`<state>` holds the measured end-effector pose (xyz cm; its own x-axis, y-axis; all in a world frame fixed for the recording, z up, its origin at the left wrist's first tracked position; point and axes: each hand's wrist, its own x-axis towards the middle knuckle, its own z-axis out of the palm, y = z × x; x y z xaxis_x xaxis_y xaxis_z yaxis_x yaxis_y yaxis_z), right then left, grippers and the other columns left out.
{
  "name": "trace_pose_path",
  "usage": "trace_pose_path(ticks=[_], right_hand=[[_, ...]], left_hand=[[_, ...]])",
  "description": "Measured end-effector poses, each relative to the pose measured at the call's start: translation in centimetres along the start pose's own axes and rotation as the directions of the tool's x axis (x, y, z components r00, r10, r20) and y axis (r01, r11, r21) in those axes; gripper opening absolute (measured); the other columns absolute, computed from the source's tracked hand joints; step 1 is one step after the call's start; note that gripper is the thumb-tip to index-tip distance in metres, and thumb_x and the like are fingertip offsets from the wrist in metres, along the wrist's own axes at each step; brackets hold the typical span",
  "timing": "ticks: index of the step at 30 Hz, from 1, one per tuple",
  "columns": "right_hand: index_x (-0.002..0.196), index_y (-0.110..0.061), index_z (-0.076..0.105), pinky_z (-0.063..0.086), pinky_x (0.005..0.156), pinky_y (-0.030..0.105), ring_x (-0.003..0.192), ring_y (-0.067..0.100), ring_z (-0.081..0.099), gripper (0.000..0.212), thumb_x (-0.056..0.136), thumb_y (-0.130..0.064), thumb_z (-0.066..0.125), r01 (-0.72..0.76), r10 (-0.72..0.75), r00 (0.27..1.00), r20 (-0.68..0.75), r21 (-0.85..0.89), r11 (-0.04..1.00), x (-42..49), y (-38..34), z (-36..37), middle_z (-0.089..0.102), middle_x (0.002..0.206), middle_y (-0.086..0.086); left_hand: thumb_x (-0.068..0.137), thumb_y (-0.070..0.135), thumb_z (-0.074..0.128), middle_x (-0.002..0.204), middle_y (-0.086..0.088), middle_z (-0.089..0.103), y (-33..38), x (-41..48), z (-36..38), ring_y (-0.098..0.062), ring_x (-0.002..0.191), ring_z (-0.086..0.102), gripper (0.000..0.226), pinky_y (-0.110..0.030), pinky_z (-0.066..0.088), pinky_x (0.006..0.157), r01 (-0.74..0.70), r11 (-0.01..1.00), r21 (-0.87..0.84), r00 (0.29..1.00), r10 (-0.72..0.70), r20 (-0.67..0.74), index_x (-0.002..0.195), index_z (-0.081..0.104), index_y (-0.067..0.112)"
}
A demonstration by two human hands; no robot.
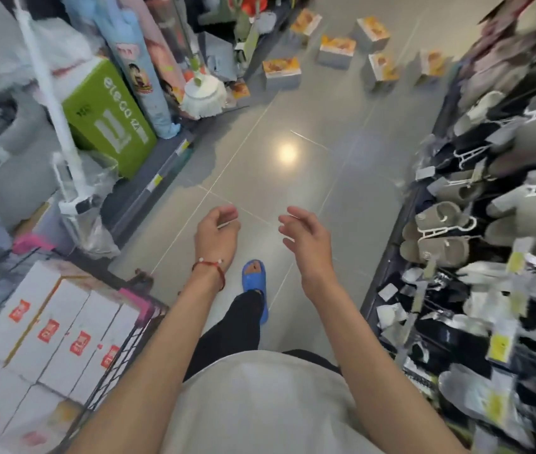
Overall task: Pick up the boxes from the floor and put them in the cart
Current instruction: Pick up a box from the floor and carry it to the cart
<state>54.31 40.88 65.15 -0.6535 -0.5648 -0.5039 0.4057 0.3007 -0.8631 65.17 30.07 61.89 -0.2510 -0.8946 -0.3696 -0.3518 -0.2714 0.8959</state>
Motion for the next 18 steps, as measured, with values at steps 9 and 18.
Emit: trace_pose_path(ticks=[9,18], right_hand=[[0.123,-0.018,0.067,0.053,0.097,0.033,0.099,0.013,0.069,0.023,0.101,-0.015,0.060,0.018,0.010,0.974,-0.225,0.125,0.992,13.7,-9.5,-2.7,0.074,0.117,0.003],[0.115,-0.023,0.069,0.053,0.088,0.026,0.096,0.011,0.071,0.018,0.099,-0.015,0.063,0.017,0.070,0.942,-0.328,0.254,0.967,26.2,-16.2,-6.2,0.075,0.112,0.003]], left_hand=[[0.091,-0.001,0.057,0.111,-0.005,0.071,10.0,13.3,11.9,-0.017,0.102,0.064,0.029,-0.038,0.049,0.098,-0.006,0.998,0.059,0.974,-0.008,0.225,0.116,0.067,0.010],[0.092,0.003,0.057,0.112,-0.002,0.072,18.0,23.8,22.6,-0.017,0.106,0.065,0.028,-0.042,0.050,0.103,-0.017,0.989,0.148,0.946,-0.032,0.322,0.116,0.067,0.014]])
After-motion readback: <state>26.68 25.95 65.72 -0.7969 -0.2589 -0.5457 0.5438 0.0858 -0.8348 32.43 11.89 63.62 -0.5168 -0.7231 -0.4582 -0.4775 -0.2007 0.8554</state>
